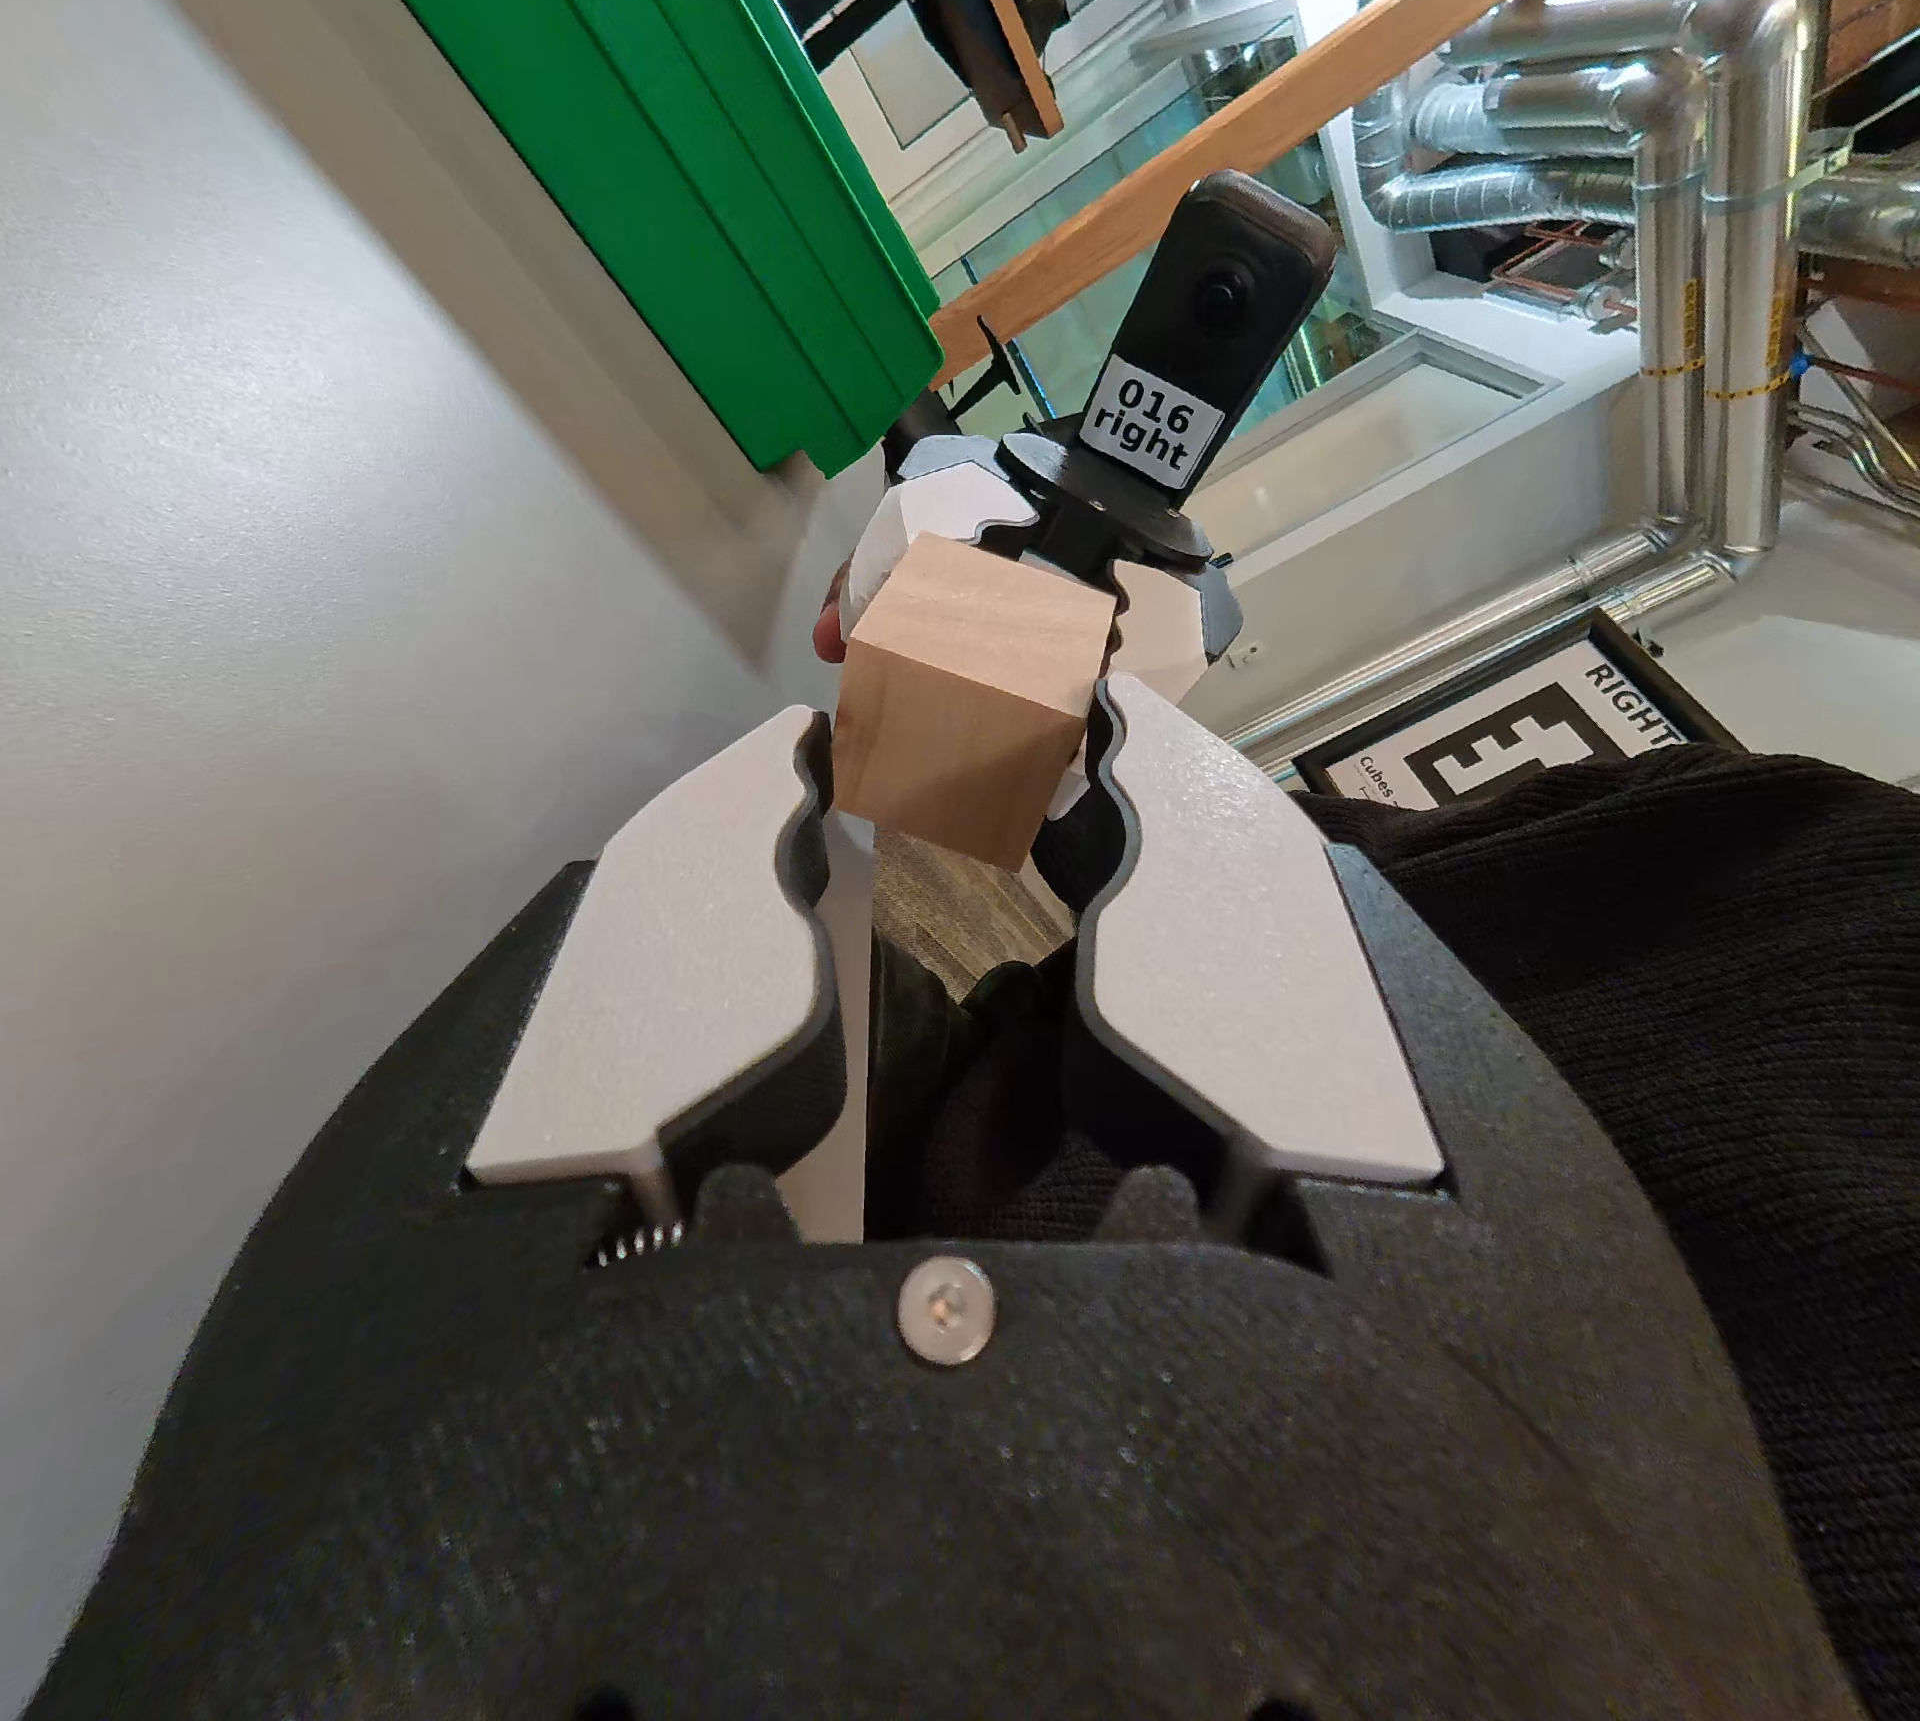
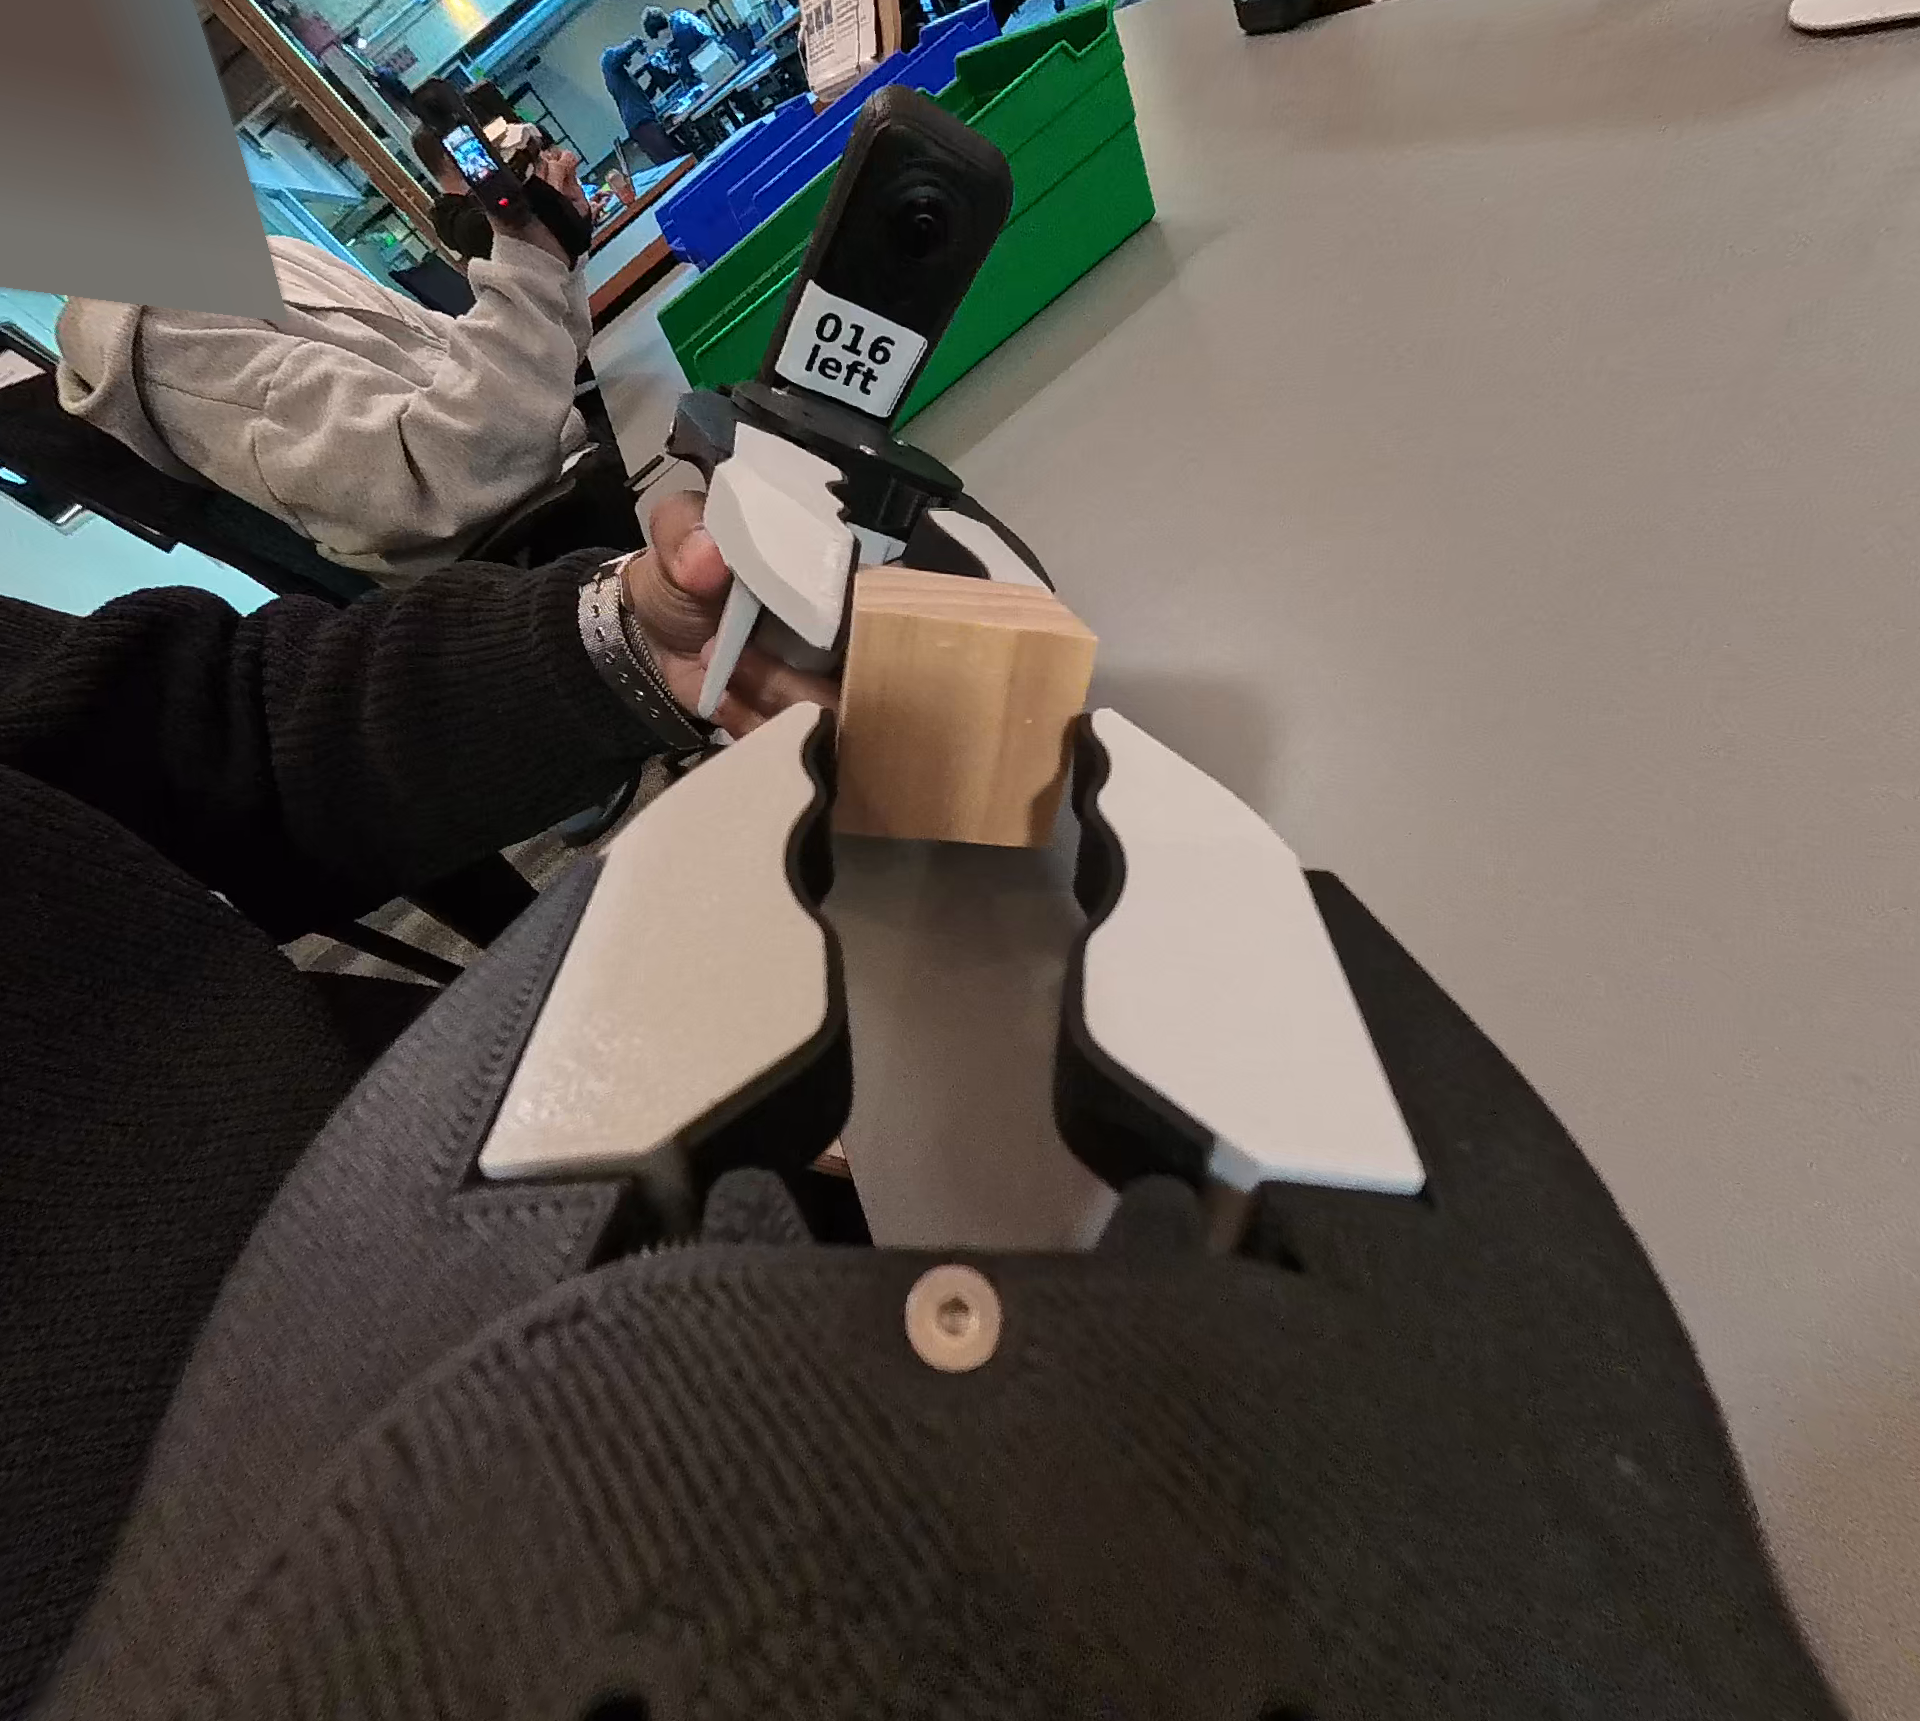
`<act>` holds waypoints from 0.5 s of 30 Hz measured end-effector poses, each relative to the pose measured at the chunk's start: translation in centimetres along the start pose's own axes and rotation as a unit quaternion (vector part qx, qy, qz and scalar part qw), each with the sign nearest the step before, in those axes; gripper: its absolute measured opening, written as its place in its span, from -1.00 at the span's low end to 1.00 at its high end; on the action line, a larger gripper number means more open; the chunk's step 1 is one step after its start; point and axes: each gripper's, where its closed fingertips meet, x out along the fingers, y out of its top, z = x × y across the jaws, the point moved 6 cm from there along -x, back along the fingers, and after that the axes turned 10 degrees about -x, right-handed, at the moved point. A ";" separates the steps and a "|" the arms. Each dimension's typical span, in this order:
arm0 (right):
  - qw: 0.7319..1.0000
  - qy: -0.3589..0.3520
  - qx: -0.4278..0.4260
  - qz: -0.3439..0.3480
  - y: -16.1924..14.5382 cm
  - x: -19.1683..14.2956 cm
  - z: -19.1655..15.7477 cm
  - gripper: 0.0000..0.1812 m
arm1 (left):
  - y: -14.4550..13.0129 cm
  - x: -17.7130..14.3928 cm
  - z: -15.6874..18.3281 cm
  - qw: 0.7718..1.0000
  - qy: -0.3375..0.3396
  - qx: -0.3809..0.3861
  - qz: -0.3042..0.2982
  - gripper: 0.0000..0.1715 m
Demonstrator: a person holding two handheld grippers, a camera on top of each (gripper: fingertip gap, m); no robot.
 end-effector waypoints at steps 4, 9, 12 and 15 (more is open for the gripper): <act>1.000 0.000 0.001 -0.005 0.0 0.0 0.0 -0.51 | 0.0 0.0 -0.1 1.000 0.002 0.000 -0.001 -0.43; 1.000 0.001 0.002 -0.007 -0.1 0.0 0.1 -0.51 | 0.0 0.0 -0.1 1.000 0.002 0.000 -0.002 -0.43; 1.000 0.003 0.007 -0.005 -0.1 0.0 0.1 -0.51 | 0.0 0.0 -0.1 1.000 0.003 -0.001 -0.003 -0.43; 1.000 0.003 0.009 -0.006 -0.1 0.0 0.1 -0.51 | 0.0 0.0 -0.1 1.000 0.002 -0.002 -0.003 -0.43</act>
